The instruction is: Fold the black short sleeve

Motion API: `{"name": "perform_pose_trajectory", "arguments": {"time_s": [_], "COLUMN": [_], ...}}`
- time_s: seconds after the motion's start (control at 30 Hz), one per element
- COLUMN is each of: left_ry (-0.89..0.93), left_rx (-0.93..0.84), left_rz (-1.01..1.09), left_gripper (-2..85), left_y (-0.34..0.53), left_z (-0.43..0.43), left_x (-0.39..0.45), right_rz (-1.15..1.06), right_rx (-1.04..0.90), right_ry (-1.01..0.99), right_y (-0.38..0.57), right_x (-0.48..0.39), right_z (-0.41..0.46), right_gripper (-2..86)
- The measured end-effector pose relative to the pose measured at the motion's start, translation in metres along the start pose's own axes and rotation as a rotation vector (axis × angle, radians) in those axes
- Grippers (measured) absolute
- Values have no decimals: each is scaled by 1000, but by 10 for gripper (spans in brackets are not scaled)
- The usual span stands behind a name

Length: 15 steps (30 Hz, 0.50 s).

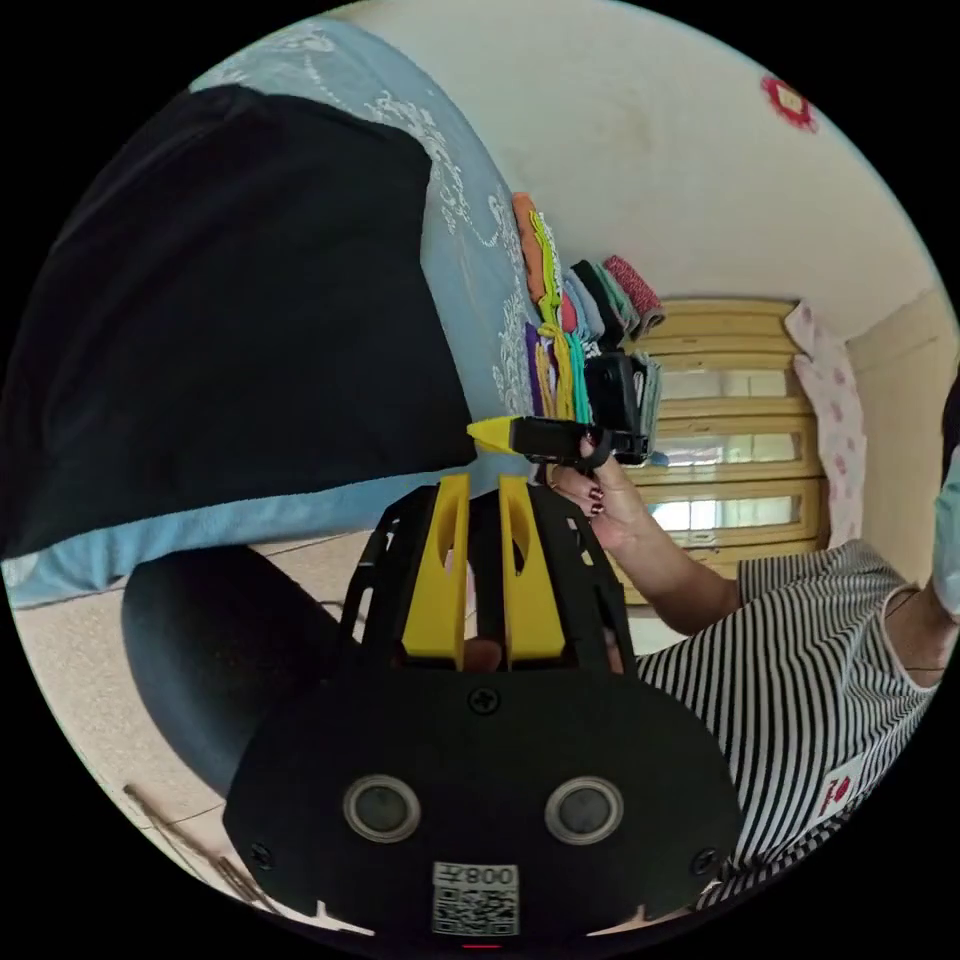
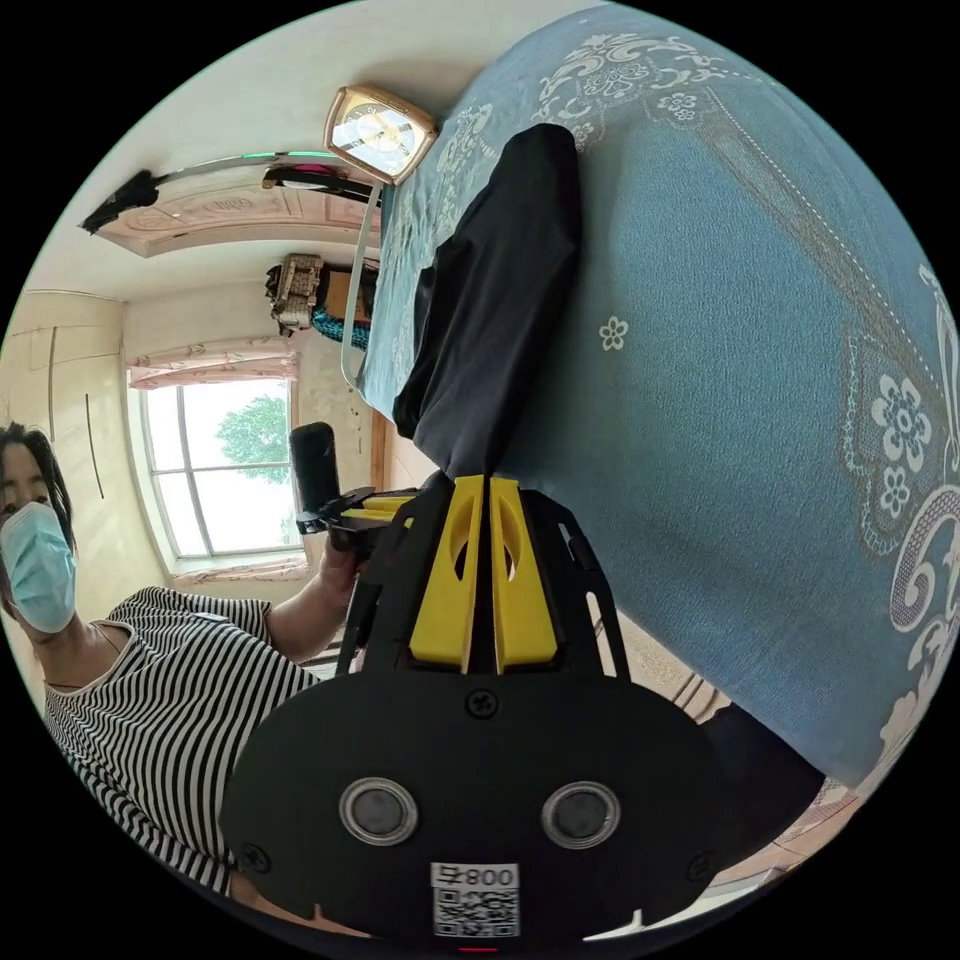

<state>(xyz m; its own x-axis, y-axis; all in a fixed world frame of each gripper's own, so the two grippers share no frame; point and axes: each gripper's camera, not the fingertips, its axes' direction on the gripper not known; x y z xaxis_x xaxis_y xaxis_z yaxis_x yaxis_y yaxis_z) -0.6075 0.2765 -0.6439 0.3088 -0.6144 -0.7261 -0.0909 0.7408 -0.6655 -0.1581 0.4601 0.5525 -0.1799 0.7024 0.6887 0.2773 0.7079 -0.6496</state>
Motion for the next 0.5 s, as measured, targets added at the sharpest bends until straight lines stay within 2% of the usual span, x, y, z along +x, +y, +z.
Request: {"name": "perform_pose_trajectory", "arguments": {"time_s": [0.07,0.5], "left_ry": [131,161], "left_rx": [91,109], "left_rz": [-96,-77], "left_gripper": [24,4], "left_y": [3,-4], "left_z": [0,2], "left_x": [-22,-31], "right_rz": [2,98], "right_rx": [-2,50], "right_ry": [-21,-199], "right_y": [1,21], "right_x": [5,61], "right_z": [-4,-33], "right_gripper": [9,56]}}
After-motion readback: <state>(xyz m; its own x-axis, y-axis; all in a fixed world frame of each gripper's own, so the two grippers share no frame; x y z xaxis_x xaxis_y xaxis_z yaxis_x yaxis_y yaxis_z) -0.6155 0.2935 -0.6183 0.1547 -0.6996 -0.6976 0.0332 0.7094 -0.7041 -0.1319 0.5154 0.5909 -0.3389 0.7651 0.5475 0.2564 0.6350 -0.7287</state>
